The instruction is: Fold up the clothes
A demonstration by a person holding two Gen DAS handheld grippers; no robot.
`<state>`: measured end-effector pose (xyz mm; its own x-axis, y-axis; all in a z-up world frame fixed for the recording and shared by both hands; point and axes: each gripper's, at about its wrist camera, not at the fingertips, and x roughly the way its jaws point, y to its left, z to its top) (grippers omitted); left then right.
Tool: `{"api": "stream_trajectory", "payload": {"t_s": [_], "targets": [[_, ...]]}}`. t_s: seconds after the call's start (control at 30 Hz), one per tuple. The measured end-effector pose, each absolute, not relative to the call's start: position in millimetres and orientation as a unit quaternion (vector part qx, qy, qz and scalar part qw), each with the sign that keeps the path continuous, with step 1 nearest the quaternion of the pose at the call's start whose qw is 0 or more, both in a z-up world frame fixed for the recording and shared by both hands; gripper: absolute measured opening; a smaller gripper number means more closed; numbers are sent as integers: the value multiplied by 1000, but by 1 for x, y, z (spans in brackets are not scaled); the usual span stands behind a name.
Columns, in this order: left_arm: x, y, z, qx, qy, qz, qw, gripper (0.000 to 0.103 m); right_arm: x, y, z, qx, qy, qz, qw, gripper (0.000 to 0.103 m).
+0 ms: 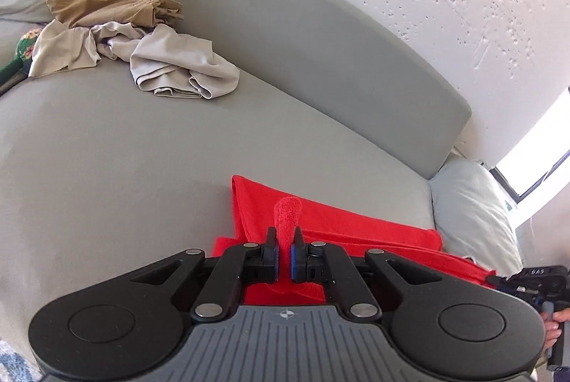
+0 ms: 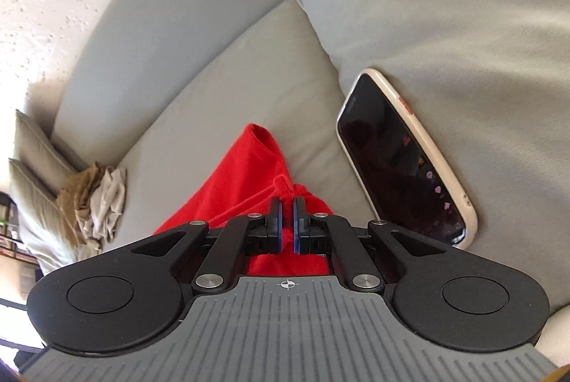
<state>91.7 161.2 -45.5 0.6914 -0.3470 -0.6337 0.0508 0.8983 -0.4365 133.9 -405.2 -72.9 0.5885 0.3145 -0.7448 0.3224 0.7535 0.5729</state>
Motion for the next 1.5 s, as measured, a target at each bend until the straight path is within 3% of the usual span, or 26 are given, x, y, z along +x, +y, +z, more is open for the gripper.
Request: {"api": "stream_trajectory", "payload": {"t_s": [0.3,0.4,0.43,0.47,0.5,0.77,0.8,0.9,1.13,1.33,1.37,1.5], "targets": [[64,119,-76,-76,457,-59,884,8,113,-403,-96,313,496,-14,810,7],[48,127,-69,-65,452,-25,889,24,99,-400,-94,306,509,-12,804,28],[40,133,-64,-72,443,-13,894,34,91,-401,-88,302,506,-15,807,33],[33,139,-58,-79,434,-1,897,35,82,-402,-83,299,504,-17,810,48],[25,144,-53,-85,427,9,900,35,72,-403,-77,297,497,-17,815,53],[31,106,-47,-86,413,-78,903,35,38,-387,-64,278,480,39,831,50],[39,94,-51,-70,417,-91,902,35,43,-380,-65,266,484,46,833,45],[63,66,-63,-33,428,-122,895,36,65,-362,-60,238,488,63,838,44],[131,54,-91,-12,478,-141,867,42,152,-342,-63,197,526,77,824,50],[148,61,-106,-41,541,-252,802,25,202,-331,-104,155,642,88,745,50],[142,62,-104,-36,544,-278,791,16,204,-331,-111,157,662,96,726,51],[81,68,-81,64,528,-383,756,15,163,-330,-88,148,695,195,676,56]]}}
